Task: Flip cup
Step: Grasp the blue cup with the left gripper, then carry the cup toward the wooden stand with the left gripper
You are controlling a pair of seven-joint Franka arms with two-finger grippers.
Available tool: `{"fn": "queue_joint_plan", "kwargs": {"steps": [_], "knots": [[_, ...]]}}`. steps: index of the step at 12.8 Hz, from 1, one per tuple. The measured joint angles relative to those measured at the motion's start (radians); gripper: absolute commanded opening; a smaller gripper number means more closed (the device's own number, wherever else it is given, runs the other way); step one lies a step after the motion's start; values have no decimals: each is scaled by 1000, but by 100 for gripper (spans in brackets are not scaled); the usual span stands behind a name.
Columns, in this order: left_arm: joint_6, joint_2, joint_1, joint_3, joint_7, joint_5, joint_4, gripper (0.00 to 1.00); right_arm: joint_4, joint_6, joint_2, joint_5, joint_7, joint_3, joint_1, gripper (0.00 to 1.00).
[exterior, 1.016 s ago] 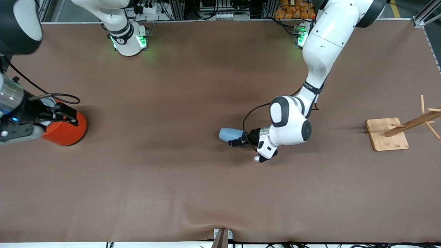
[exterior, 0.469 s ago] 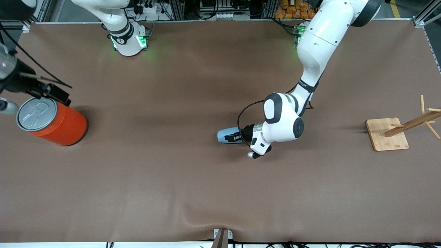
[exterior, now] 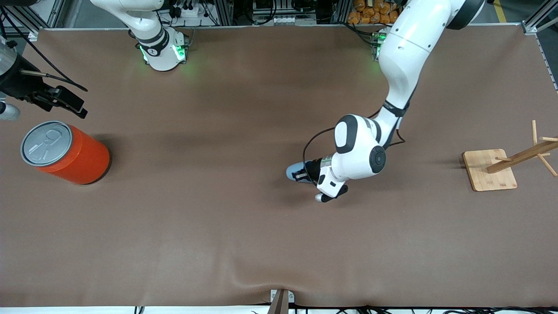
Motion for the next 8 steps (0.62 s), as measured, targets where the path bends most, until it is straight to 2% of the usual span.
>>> {"fn": "queue_joint_plan", "kwargs": {"steps": [4,8], "knots": [[-136,-115,62,14,-87,180,8,0,130,-97,47,6,-2,-27,1,100],[-209,-166,88,54,-243,524,5,0,141,-109,55,10,-84,-58,1,100]]}}
